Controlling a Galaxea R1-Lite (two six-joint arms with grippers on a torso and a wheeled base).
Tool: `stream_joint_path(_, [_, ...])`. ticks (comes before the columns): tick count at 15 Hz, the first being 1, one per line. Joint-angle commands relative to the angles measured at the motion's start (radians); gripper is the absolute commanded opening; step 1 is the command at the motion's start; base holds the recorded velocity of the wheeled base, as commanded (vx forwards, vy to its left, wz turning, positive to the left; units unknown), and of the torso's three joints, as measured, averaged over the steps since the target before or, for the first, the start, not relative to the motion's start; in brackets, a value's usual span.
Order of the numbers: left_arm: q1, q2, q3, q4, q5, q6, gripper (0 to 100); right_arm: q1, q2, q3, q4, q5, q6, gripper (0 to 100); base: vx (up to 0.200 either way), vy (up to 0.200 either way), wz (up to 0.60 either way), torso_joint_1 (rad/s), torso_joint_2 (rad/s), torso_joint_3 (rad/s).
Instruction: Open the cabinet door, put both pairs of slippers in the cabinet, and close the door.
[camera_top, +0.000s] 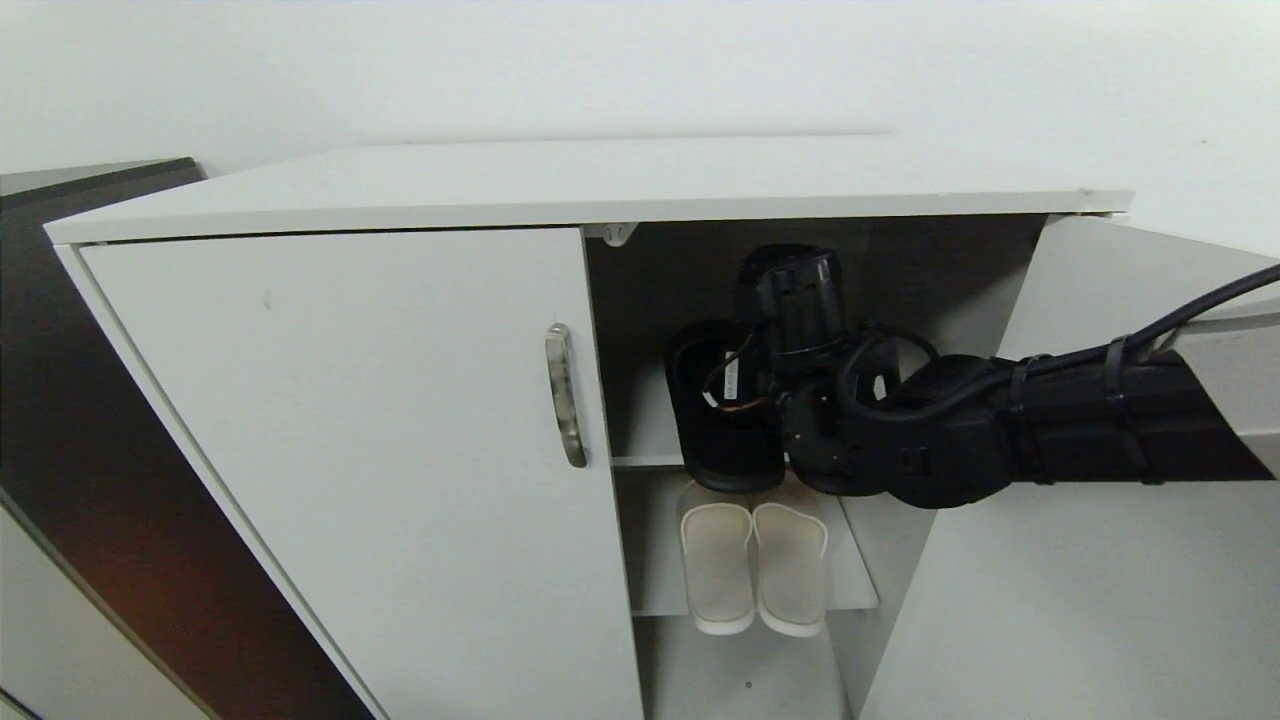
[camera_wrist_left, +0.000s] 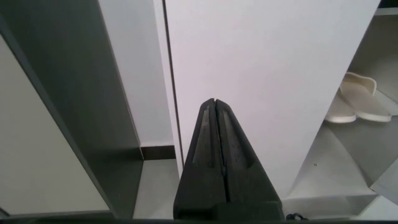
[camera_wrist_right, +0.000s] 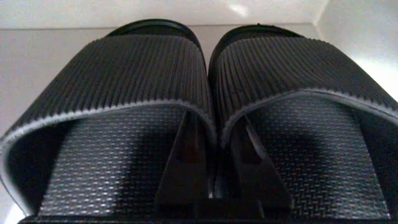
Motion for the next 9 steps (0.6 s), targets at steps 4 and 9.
stream_joint_path(4, [0.0,0.002,0.0,0.0,0.0,0.0,0,-0.024,0.036,-0.041,0.013,0.0,0.0,0,0.0,0.0,0.0,0.0,0.0,0.0])
stream_joint_path(9, [0.0,0.0,0.001,0.0,0.0,0.0,0,-0.038,0.056,-0.044,0.013,-0.002,0.0,0,0.0,0.0,0.0,0.0,0.0,0.0])
